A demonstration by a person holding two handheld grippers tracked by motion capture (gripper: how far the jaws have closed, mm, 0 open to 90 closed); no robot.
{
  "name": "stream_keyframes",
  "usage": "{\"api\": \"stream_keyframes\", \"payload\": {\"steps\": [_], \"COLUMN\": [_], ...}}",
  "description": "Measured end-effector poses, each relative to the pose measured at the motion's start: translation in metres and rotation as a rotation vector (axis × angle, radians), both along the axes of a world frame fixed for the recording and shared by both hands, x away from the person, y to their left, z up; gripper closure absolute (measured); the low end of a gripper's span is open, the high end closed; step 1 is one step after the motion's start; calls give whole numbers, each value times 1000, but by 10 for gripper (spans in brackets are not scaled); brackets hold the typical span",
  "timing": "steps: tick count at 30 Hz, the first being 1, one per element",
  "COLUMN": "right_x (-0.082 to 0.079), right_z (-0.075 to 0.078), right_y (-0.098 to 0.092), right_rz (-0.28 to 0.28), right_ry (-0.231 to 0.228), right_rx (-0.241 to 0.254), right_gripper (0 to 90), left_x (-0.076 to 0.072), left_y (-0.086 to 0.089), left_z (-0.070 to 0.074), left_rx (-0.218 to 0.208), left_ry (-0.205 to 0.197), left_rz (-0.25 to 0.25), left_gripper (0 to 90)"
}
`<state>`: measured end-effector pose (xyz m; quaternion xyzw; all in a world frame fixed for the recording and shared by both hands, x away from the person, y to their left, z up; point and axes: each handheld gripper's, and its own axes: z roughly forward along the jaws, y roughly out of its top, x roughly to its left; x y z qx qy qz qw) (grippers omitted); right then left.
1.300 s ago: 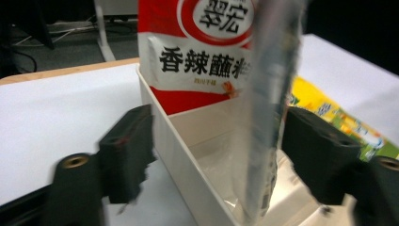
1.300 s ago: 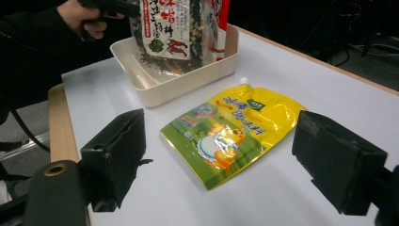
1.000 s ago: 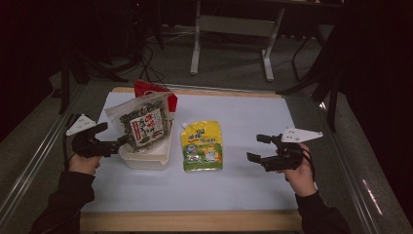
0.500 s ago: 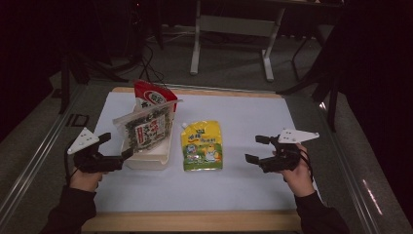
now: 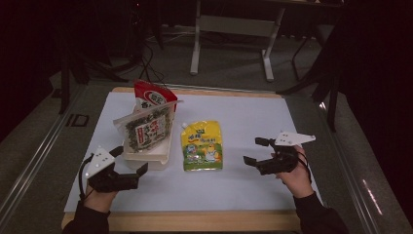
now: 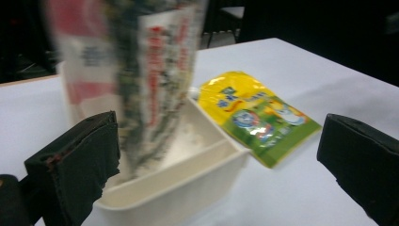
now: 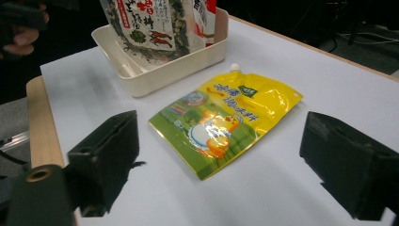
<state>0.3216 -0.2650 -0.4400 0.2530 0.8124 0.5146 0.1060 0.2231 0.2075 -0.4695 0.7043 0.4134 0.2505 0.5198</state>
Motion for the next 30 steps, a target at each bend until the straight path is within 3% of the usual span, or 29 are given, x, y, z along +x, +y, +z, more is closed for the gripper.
{"api": "stream_keyframes", "payload": {"steps": [4,8,15,25,27,30], "right_x": [2,5,14,36,40,49], "right_z": [-3,-6,-7,-18,-20,-25], "right_y": [6,10,17,46,52,63], "right_rz": [2,0,-7,-33,-37,-31], "right_ry": [16,16,-7,-18,-21,-8], "right_rx": [4,3,-22,-56,-74,-86], "right_gripper": [118,130,203,457,575,653], "left_x": [-7,-8,-6,-6,-6,-6], "left_y": [-20,-35,-48,-56,-57,-58], "left_z": [-6,-15,-29,-39,-40,-41], "left_rx": [7,6,13,36,40,30], "left_ry": [-3,20,10,21,26,30], "left_rz": [-68,-146,-195,-238,-250,-255], "left_gripper": [11,11,11,11,11,11]}}
